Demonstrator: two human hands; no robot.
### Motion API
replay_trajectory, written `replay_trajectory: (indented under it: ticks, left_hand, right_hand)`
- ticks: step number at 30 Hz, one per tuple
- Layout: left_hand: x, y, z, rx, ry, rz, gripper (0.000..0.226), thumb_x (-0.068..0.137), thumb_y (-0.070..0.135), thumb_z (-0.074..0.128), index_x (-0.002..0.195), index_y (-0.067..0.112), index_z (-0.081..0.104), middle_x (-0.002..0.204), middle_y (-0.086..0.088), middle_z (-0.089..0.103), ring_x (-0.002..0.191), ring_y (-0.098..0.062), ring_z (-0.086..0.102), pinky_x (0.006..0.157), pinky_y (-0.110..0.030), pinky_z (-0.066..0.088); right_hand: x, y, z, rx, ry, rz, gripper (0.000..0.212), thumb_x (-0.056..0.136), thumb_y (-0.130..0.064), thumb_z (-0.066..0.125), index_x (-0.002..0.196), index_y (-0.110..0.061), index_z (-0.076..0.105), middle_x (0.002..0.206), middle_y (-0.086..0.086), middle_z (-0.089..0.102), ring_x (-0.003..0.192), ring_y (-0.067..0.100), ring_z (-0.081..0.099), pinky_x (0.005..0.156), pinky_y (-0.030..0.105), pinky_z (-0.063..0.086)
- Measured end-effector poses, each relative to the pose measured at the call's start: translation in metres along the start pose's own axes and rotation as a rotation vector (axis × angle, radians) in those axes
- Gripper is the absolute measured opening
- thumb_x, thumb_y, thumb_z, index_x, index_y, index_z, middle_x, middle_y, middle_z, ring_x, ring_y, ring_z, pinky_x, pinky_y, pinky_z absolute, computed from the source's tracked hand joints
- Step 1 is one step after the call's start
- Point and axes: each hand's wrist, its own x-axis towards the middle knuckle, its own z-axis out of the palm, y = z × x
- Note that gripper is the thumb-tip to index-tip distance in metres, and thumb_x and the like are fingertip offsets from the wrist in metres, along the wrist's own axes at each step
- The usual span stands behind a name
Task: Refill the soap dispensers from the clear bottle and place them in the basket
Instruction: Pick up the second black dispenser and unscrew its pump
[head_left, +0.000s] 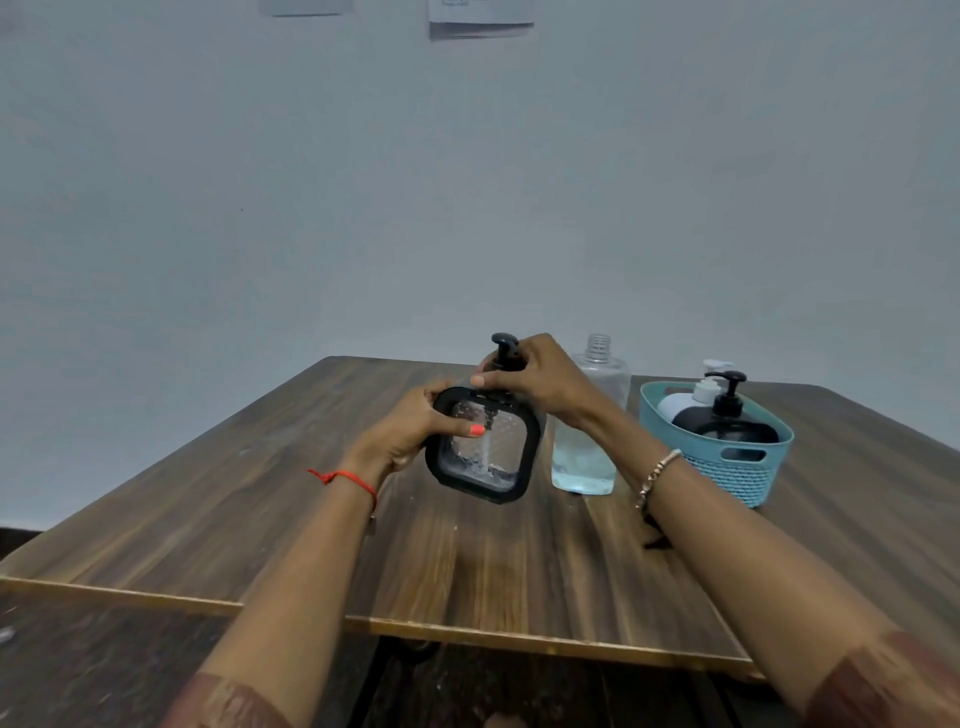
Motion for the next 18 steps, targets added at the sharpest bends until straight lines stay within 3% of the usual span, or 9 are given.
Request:
replay_trajectory:
  ticks: [2, 5, 8, 11, 13, 15, 18]
  left_hand:
    - [-0.005, -0.004, 0.000, -0.042, -0.063, 0.003, 0.063, 0.046, 0.012, 0.079, 0.106, 0.002, 0.062, 0.089, -0.005, 0.071, 0.085, -0.017, 0.067, 0.077, -0.027, 0.056]
    - [-0.008, -0.006, 0.003, -0.118, -0.070, 0.008, 0.056, 0.046, 0.011, 0.078, 0.100, 0.006, 0.064, 0.084, -0.001, 0.073, 0.079, -0.013, 0.068, 0.072, -0.024, 0.055]
    - [-0.005, -0.006, 0.003, -0.140, 0.012, 0.003, 0.065, 0.041, 0.013, 0.081, 0.102, 0.002, 0.062, 0.084, -0.002, 0.073, 0.078, -0.014, 0.068, 0.071, -0.024, 0.055]
    - [-0.001, -0.005, 0.002, -0.110, 0.094, 0.006, 0.077, 0.038, 0.017, 0.085, 0.108, -0.001, 0.060, 0.091, -0.008, 0.070, 0.082, -0.018, 0.067, 0.075, -0.027, 0.055]
    - [0.002, -0.005, 0.002, -0.097, 0.120, 0.013, 0.073, 0.038, 0.014, 0.087, 0.106, 0.002, 0.062, 0.089, -0.006, 0.071, 0.082, -0.018, 0.068, 0.076, -0.029, 0.056]
    - [0.004, -0.005, 0.007, -0.082, 0.135, 0.015, 0.063, 0.044, 0.003, 0.087, 0.102, 0.005, 0.062, 0.083, -0.002, 0.072, 0.078, -0.017, 0.069, 0.072, -0.026, 0.056]
    - [0.006, -0.007, 0.011, -0.069, 0.170, 0.016, 0.046, 0.057, -0.008, 0.080, 0.096, 0.008, 0.062, 0.078, 0.001, 0.071, 0.072, -0.013, 0.068, 0.068, -0.023, 0.056]
  right_hand:
    - [-0.002, -0.005, -0.007, 0.117, -0.147, 0.005, 0.012, 0.076, 0.000, 0.071, 0.088, 0.001, 0.069, 0.085, 0.008, 0.068, 0.080, 0.011, 0.065, 0.079, 0.020, 0.052]
    - [0.000, -0.002, -0.021, 0.367, -0.259, 0.048, 0.035, 0.077, 0.018, 0.058, 0.107, 0.001, 0.061, 0.098, 0.005, 0.070, 0.094, 0.015, 0.067, 0.086, 0.023, 0.052]
    - [0.001, 0.007, -0.026, 0.504, -0.152, 0.073, 0.046, 0.078, 0.017, 0.057, 0.123, 0.007, 0.051, 0.110, 0.014, 0.065, 0.100, 0.020, 0.066, 0.090, 0.026, 0.052]
    - [-0.001, 0.015, -0.019, 0.440, 0.032, 0.137, 0.036, 0.082, -0.001, 0.063, 0.118, 0.004, 0.058, 0.108, 0.015, 0.066, 0.098, 0.020, 0.064, 0.097, 0.031, 0.048]
    - [-0.004, 0.015, -0.010, 0.276, 0.091, 0.114, 0.029, 0.079, -0.018, 0.071, 0.104, -0.003, 0.068, 0.100, 0.012, 0.070, 0.090, 0.017, 0.066, 0.089, 0.028, 0.051]
    - [-0.004, 0.014, -0.002, 0.147, 0.140, 0.110, 0.029, 0.072, -0.028, 0.077, 0.092, -0.008, 0.071, 0.084, 0.005, 0.071, 0.073, 0.009, 0.066, 0.070, 0.018, 0.052]
    - [0.000, 0.015, 0.000, 0.069, 0.190, 0.127, 0.024, 0.069, -0.025, 0.081, 0.084, -0.010, 0.071, 0.071, 0.001, 0.067, 0.059, 0.004, 0.061, 0.058, 0.012, 0.047]
